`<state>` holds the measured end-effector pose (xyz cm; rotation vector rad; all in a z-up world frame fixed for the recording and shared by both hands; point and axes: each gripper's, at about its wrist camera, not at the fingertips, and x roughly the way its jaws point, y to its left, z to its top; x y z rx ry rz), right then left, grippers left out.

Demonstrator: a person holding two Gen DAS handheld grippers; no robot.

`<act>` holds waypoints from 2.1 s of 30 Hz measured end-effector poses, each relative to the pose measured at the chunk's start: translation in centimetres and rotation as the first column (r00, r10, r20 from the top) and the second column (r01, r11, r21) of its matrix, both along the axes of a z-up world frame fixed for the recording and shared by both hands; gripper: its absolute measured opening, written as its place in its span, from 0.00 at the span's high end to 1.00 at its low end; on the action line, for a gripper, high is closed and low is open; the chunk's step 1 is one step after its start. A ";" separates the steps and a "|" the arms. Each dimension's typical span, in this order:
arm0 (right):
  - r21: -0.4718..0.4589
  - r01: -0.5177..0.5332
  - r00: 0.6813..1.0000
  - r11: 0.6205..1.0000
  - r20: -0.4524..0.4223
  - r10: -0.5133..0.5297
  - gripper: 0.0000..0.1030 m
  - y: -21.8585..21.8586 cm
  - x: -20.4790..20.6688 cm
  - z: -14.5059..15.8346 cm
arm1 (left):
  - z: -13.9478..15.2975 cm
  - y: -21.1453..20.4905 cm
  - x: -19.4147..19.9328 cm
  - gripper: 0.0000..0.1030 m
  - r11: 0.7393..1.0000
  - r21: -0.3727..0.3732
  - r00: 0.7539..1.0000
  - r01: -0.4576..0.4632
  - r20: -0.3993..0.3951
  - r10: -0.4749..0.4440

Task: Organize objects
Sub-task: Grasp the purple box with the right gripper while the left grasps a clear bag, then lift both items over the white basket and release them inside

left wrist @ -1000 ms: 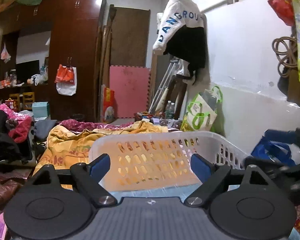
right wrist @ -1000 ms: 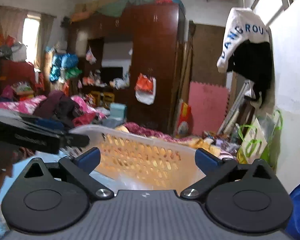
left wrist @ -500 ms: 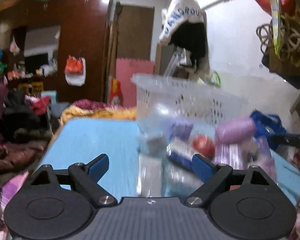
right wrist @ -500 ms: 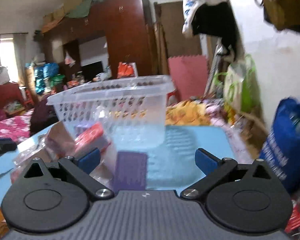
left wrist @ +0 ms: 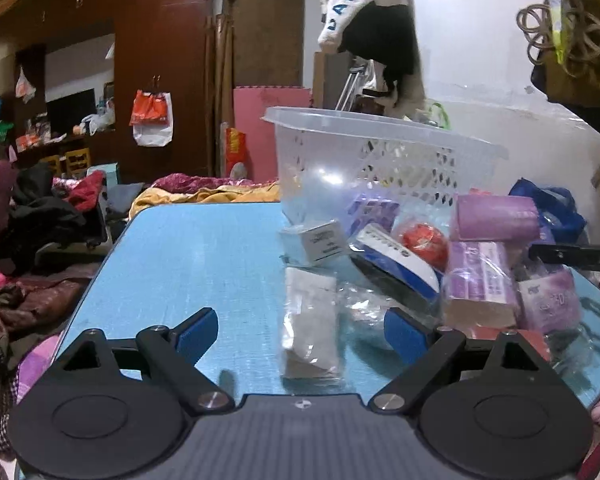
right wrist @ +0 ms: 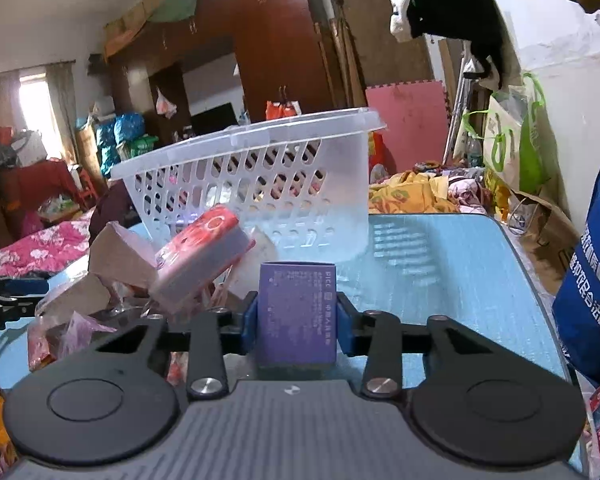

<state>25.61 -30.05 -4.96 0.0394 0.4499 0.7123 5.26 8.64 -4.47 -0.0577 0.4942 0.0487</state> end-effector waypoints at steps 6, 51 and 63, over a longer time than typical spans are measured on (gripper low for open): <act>0.004 0.003 0.999 1.000 0.035 -0.003 0.59 0.0 -0.4 0.0 | 0.0 -0.5 0.7 0.10 0.999 0.047 0.999 -0.018 -0.037 0.020; 0.015 0.005 0.970 1.000 0.244 -0.009 0.59 0.1 -3.4 4.1 | 3.5 -2.0 -1.5 0.58 1.000 0.006 0.959 0.019 0.284 -0.020; -0.025 -0.035 0.949 0.999 0.313 0.041 0.59 2.4 -2.4 8.7 | 7.9 -2.9 0.9 0.58 0.997 -0.015 0.937 0.071 0.343 -0.061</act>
